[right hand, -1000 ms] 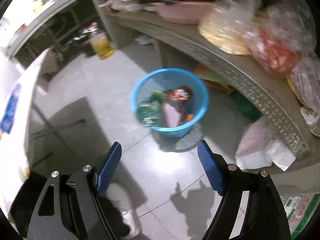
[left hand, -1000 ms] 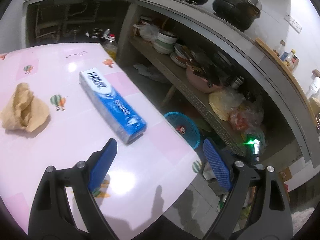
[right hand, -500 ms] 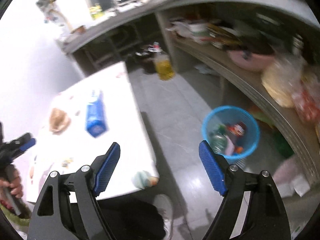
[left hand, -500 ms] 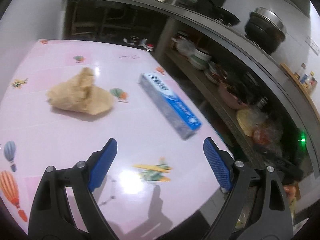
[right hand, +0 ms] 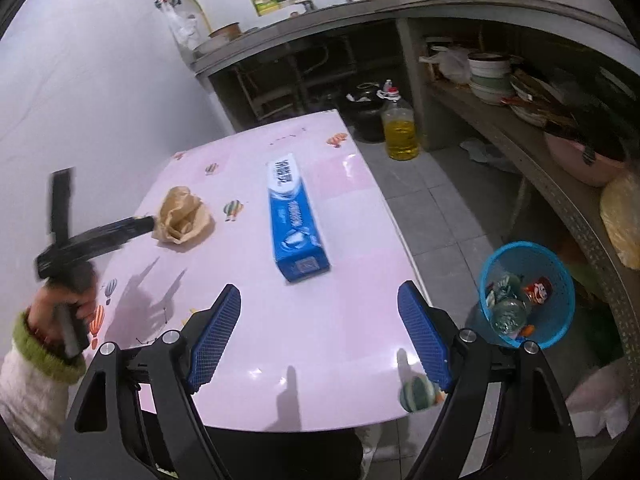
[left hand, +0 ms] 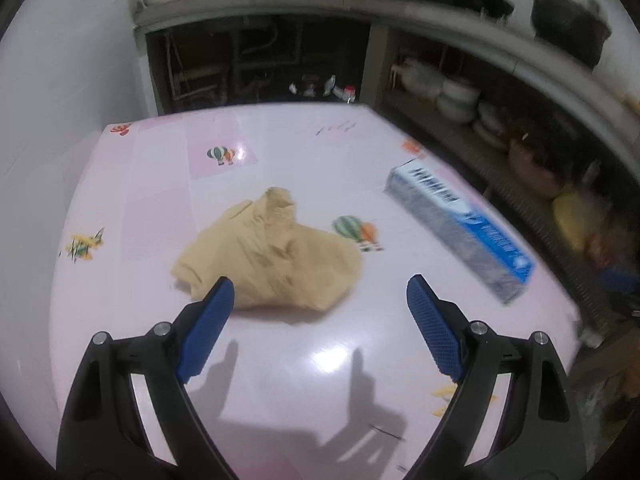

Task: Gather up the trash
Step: 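Move both grippers back from the wastebasket to the table, then grasp the crumpled brown paper with the left gripper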

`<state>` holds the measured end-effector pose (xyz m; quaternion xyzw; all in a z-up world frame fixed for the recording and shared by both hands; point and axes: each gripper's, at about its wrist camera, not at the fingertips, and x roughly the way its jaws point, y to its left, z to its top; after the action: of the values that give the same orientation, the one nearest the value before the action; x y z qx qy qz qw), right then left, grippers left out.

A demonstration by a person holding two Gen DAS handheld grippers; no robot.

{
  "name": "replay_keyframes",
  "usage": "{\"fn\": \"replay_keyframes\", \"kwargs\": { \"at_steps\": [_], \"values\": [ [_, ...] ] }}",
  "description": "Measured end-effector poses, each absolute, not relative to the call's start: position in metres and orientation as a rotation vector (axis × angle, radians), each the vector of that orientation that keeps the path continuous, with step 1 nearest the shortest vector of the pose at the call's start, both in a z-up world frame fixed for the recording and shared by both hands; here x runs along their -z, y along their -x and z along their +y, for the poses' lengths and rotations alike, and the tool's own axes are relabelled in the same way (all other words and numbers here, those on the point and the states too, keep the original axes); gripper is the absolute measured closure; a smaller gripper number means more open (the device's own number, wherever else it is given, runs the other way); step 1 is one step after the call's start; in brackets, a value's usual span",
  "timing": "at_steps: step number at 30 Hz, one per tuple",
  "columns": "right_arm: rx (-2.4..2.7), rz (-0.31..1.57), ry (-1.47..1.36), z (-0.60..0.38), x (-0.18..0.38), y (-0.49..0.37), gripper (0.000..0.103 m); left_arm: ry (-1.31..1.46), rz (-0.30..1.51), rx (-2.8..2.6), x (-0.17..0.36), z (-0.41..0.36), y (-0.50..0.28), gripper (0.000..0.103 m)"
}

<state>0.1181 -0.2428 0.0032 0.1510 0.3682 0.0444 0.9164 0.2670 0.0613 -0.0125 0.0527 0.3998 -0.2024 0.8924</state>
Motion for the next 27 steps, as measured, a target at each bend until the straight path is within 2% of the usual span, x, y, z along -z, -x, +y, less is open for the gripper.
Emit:
{"fn": "replay_keyframes", "kwargs": {
  "at_steps": [6, 8, 13, 14, 19, 22, 27],
  "values": [
    [-0.104, 0.768, -0.290, -0.229, -0.005, -0.131, 0.024, -0.144, 0.934, 0.363, 0.044, 0.056, -0.321, 0.019],
    [-0.105, 0.775, -0.286, -0.226, -0.004, -0.134, 0.024, -0.179, 0.954, 0.355, 0.052, 0.051, -0.327, 0.022],
    [-0.103, 0.782, -0.272, -0.223, -0.004, -0.143, 0.024, -0.211, 0.991, 0.339, 0.067, 0.044, -0.327, 0.048],
    [-0.102, 0.781, -0.273, -0.224, -0.005, -0.146, 0.024, -0.212, 0.980, 0.332, 0.068, 0.044, -0.325, 0.050],
    [-0.122, 0.777, -0.295, -0.229, -0.009, -0.160, 0.024, -0.221, 0.948, 0.321, 0.067, 0.048, -0.316, 0.079],
    [-0.134, 0.796, -0.302, -0.229, -0.007, -0.177, 0.024, -0.202, 0.953, 0.341, 0.066, 0.051, -0.304, 0.086],
    [-0.135, 0.858, -0.244, -0.217, 0.003, -0.216, 0.024, -0.176, 0.955, 0.425, 0.067, 0.045, -0.258, 0.087]
  ]
}}
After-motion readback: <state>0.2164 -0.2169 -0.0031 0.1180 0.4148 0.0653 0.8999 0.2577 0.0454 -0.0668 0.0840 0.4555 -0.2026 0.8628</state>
